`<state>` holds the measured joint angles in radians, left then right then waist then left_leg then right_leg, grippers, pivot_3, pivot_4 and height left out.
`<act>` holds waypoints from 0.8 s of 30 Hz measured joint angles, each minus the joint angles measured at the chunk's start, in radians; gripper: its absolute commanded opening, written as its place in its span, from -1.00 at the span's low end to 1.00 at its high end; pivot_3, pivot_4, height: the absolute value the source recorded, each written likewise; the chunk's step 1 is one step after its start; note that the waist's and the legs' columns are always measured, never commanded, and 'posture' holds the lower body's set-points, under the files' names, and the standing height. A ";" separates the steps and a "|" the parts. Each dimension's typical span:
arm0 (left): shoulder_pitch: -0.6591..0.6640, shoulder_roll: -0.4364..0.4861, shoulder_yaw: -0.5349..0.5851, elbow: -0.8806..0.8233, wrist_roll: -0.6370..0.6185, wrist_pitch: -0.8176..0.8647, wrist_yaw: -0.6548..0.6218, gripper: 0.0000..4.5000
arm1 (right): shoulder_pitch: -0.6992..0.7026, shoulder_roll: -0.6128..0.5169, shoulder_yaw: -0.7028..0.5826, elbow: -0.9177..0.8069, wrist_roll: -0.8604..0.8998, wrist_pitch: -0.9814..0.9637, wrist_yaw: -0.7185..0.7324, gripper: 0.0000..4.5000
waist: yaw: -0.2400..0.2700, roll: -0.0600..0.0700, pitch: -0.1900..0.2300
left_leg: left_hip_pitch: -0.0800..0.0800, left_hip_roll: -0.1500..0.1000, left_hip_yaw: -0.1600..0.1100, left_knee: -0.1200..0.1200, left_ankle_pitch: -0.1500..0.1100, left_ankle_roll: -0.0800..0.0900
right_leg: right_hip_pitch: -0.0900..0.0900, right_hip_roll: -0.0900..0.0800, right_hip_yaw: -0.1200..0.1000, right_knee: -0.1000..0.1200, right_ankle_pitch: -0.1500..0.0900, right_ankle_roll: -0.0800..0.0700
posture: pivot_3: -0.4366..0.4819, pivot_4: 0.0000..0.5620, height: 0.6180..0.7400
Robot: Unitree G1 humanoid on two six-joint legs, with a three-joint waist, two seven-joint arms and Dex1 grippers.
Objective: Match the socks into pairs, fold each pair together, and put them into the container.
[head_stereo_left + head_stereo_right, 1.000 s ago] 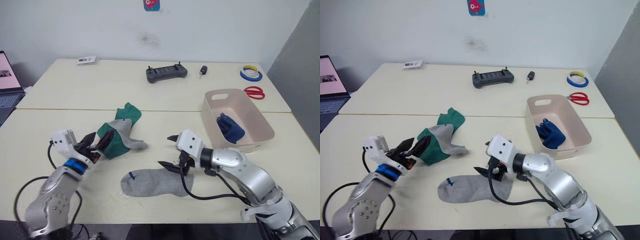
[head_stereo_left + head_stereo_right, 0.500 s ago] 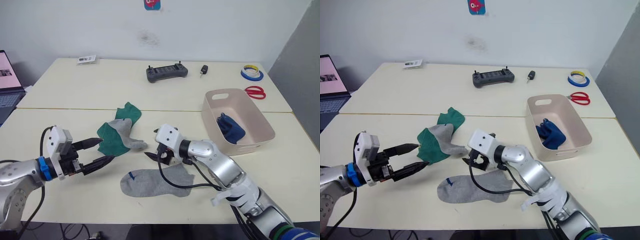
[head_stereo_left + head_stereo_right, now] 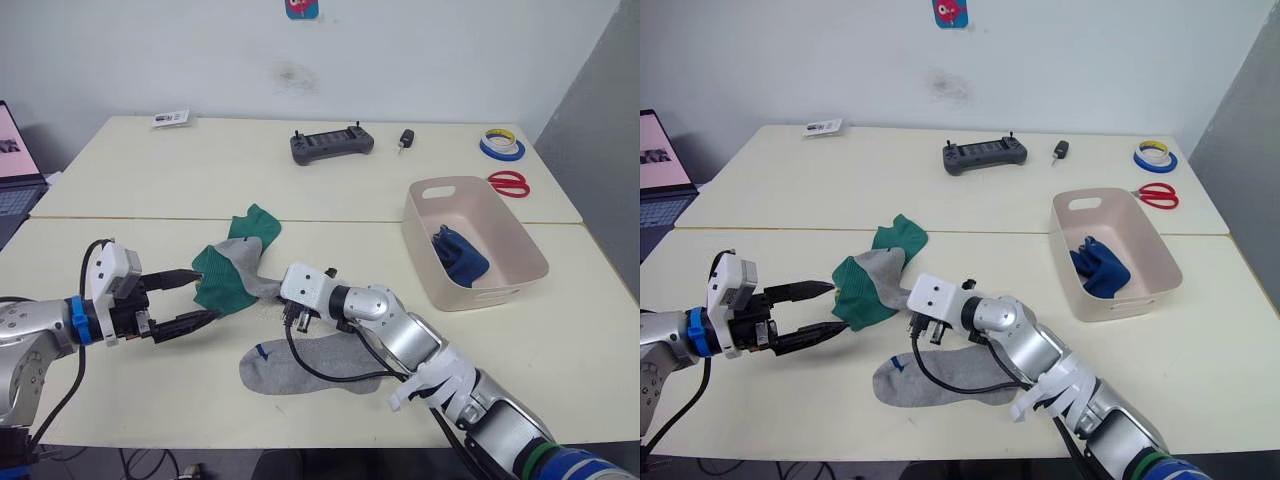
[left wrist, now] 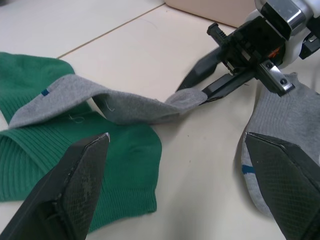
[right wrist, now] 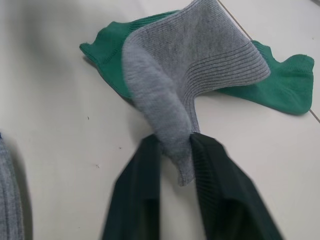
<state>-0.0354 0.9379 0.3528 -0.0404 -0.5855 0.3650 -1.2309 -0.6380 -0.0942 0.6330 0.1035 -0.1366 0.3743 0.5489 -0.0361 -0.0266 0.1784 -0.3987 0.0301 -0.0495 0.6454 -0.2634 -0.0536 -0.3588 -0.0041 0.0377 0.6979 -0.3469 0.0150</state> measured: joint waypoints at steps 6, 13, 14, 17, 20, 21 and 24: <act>-0.007 -0.018 -0.003 0.000 0.000 0.010 0.012 1.00 | -0.046 -0.122 -0.001 -0.006 -0.073 -0.158 0.053 -0.99 | 0.000 0.000 0.000 | 0.000 0.000 0.000 0.000 0.000 0.000 | 0.000 0.000 0.000 0.000 0.000 0.000 | -0.05 -0.47 1.00; -0.013 -0.024 -0.009 -0.033 -0.042 0.117 0.040 1.00 | -0.162 -0.470 -0.037 0.043 -0.278 -0.620 0.030 -0.99 | 0.003 0.001 0.001 | -0.001 -0.001 0.001 0.001 0.000 0.000 | 0.000 -0.002 0.000 0.000 0.000 0.000 | -0.05 -0.47 1.00; -0.012 -0.024 -0.010 -0.035 -0.045 0.132 0.042 1.00 | -0.161 -0.493 -0.052 0.058 -0.292 -0.660 0.020 -0.99 | 0.003 0.001 0.001 | -0.001 0.000 0.001 0.001 0.000 0.000 | 0.000 -0.001 0.000 0.000 0.000 0.000 | -0.05 -0.47 1.00; -0.010 -0.024 -0.014 -0.065 -0.076 0.194 0.045 1.00 | -0.091 -0.526 -0.062 0.060 -0.315 -0.767 0.012 -0.99 | 0.001 0.000 0.001 | -0.001 0.001 0.001 0.000 0.000 0.000 | 0.000 0.001 0.000 0.000 0.000 0.000 | -0.05 -0.47 1.00; -0.012 -0.023 -0.016 -0.076 -0.083 0.225 0.044 1.00 | -0.036 -0.536 -0.062 0.040 -0.320 -0.812 0.025 -0.99 | -0.004 0.001 0.001 | 0.001 0.001 0.001 0.001 0.000 0.000 | 0.001 0.001 0.001 0.001 0.000 0.000 | -0.05 -0.47 1.00; -0.016 -0.023 -0.021 -0.077 -0.083 0.241 0.045 1.00 | -0.014 -0.545 -0.069 0.034 -0.317 -0.808 0.038 -0.99 | -0.002 0.001 0.001 | 0.001 0.000 0.001 0.001 0.000 0.000 | 0.002 0.000 0.001 0.001 0.000 0.000 | -0.05 -0.47 1.00; -0.030 -0.025 -0.047 -0.076 -0.085 0.284 0.059 1.00 | 0.053 -0.557 -0.074 0.018 -0.312 -0.774 0.090 -0.99 | 0.003 0.001 0.001 | 0.001 0.000 0.001 0.002 0.000 0.000 | 0.003 0.000 0.000 0.000 0.000 0.000 | -0.05 -0.47 1.00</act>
<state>-0.0658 0.9132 0.3059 -0.1163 -0.6705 0.6492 -1.1719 -0.5855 -0.6515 0.5592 0.1212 -0.4482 -0.3997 0.6394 -0.0326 -0.0259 0.1795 -0.3980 0.0301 -0.0485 0.6471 -0.2633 -0.0534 -0.3560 -0.0045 0.0380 0.6983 -0.3467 0.0149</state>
